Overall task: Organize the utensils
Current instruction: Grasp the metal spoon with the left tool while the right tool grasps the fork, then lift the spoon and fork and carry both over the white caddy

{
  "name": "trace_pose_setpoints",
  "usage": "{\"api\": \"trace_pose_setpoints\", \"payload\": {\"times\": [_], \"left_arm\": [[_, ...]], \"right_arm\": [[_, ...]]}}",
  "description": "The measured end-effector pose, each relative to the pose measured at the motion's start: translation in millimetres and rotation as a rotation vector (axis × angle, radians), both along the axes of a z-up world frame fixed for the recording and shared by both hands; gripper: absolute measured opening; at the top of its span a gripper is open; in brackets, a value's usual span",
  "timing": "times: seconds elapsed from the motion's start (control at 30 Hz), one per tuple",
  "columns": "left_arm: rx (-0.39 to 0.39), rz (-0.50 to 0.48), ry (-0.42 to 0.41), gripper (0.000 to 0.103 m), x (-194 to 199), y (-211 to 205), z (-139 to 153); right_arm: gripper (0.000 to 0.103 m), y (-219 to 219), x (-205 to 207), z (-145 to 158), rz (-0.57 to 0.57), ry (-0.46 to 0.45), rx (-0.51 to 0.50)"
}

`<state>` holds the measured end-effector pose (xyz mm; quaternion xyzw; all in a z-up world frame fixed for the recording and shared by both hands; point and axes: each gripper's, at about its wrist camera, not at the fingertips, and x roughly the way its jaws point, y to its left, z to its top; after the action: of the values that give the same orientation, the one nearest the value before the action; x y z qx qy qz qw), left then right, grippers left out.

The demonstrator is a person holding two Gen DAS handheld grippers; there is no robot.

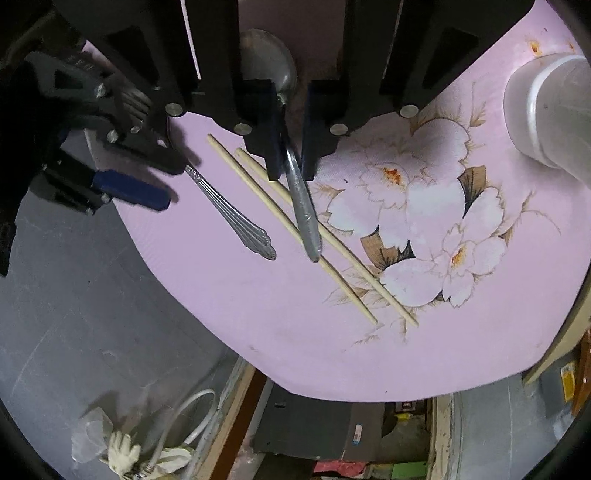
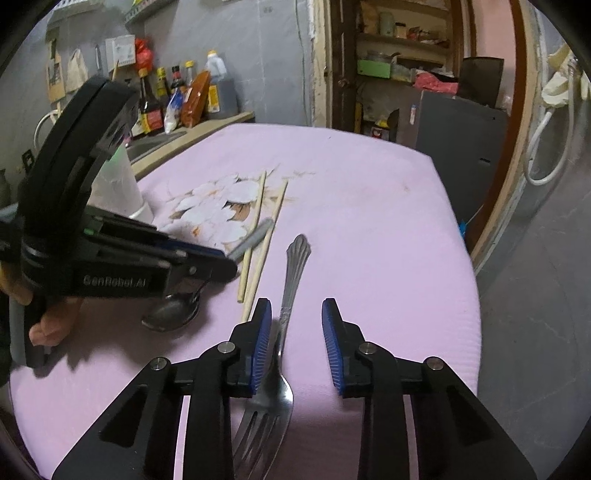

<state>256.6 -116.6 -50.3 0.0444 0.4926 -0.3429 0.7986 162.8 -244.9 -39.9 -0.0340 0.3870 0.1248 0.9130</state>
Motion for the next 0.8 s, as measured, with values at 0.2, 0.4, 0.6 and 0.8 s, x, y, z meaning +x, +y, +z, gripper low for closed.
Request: {"api": "trace_pose_setpoints", "payload": {"times": [0.2, 0.4, 0.6, 0.8], "left_arm": [[0.006, 0.048, 0.012, 0.005, -3, 7, 3], [0.028, 0.135, 0.004, 0.005, -16, 25, 10], [0.025, 0.142, 0.021, 0.005, -21, 33, 13], [0.023, 0.15, -0.003, 0.004, -25, 29, 15]], "right_arm": [[0.021, 6, 9, -9, 0.012, 0.059, -0.029], [0.018, 11, 22, -11, 0.02, 0.093, -0.064], [0.015, 21, 33, -13, 0.045, 0.098, -0.124], [0.005, 24, 37, -11, 0.074, 0.128, -0.128]]}}
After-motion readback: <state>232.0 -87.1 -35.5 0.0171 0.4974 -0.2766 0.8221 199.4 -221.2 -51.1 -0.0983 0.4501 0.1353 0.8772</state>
